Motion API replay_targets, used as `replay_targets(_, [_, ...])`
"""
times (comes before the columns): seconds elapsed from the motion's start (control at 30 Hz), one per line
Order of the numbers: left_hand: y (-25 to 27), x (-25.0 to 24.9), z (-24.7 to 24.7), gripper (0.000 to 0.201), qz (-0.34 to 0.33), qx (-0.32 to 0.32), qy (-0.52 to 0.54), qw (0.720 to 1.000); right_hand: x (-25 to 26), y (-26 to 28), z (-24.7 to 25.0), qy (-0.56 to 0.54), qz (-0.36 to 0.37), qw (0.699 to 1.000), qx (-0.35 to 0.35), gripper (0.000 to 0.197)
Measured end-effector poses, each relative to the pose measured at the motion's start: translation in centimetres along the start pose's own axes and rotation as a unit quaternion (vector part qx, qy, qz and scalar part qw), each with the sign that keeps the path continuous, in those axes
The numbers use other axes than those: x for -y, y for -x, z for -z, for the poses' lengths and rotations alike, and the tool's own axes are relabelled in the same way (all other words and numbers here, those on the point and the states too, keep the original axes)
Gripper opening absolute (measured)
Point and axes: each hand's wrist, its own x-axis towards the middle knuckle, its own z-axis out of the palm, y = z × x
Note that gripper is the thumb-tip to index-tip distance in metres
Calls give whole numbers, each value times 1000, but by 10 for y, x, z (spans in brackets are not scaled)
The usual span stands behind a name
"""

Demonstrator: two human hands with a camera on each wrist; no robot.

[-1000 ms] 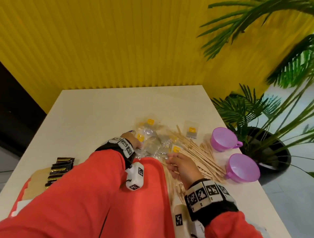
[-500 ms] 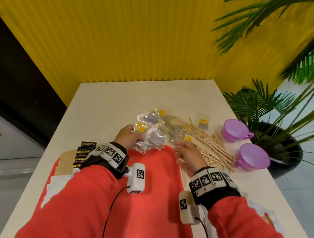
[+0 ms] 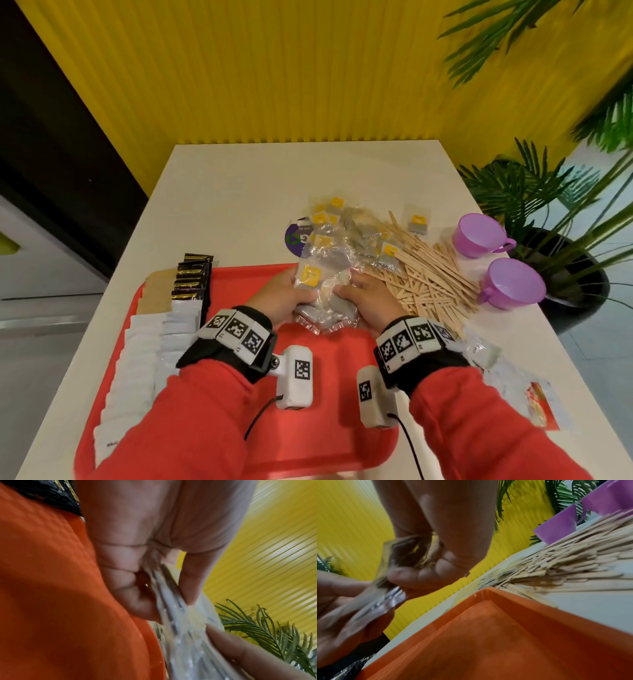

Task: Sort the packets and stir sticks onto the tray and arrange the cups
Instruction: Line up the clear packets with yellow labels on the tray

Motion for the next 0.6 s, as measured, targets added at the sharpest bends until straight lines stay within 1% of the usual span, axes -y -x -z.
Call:
replay_targets(0.07, [1,4,2,29,4,-9,-11,1000,-4,1,0,40,0,999,-26,3])
replay_targets(0.2, [-2,10,10,33,12,-55,-16,998,-10,4,2,50,-19,996,-66,13])
replay_targets(0.33, [-3,14,23,27,31,-120,-25,992,-15,6,11,57,-33,994,-86,17])
replay_targets(0.47, [-6,22,34,25,40,-184,-114,975,-20,3,13,51,-33,993,-100,18])
replay_targets(0.57, [-6,29,32,20,64,-206,-171,961,-22,1,10,64,-36,992,-99,16])
replay_targets(0.6, [-7,32,30,23,72,-211,-182,958,-23,0,8,64,-37,992,-101,15])
